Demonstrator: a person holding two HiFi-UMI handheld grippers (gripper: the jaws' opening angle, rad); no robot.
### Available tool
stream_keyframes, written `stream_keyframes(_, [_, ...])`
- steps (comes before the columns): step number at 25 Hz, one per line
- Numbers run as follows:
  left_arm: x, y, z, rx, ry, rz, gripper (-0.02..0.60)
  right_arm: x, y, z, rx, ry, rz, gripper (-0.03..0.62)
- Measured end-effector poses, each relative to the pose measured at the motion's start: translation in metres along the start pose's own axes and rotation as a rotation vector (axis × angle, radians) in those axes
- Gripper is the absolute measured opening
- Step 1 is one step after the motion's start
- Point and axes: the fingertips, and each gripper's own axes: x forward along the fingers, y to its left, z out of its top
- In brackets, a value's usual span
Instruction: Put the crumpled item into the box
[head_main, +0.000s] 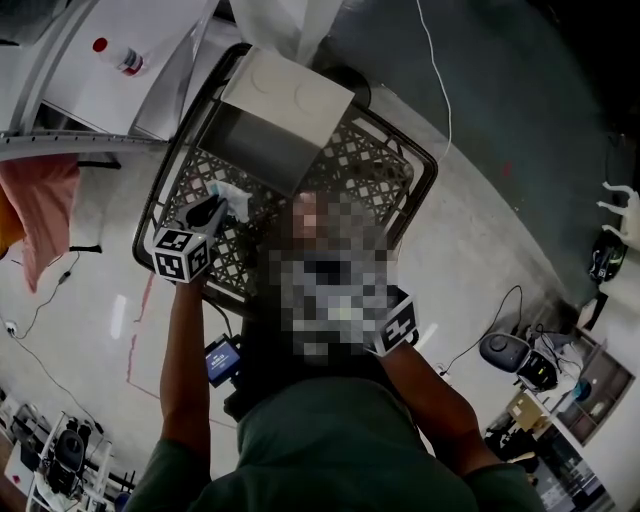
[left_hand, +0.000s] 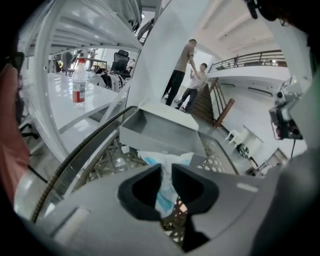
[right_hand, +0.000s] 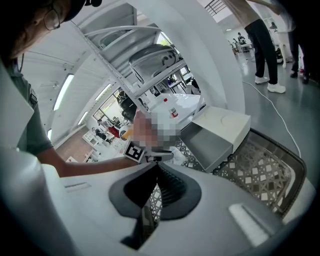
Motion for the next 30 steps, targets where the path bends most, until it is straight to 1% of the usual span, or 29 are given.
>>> stream_keyframes(10, [0.001,-0.004,0.022,-0.027,-0.072,-0.012,0.065,0.003,0.013,-0.015,-0.008,0.016,0.002,0.008])
stream_keyframes(18, [0.006,-0.011,0.043,-0.079,-0.137,-0.034,0.066,0.001,0.018,-0.023,-0.008,0.017,-0.004,0.008])
stream_keyframes(27, [0.015,-0.016,0.063,-0.133,-0.184,-0.048,0.072,-0.003,0.021,-0.03,-0.006,0.016,-0.013,0.008])
stream_keyframes(30, [0.016,-0.019,0.072,-0.14,-0.209,-0.048,0.078,-0.007,0.021,-0.031,-0.008,0.011,-0.017,0.008])
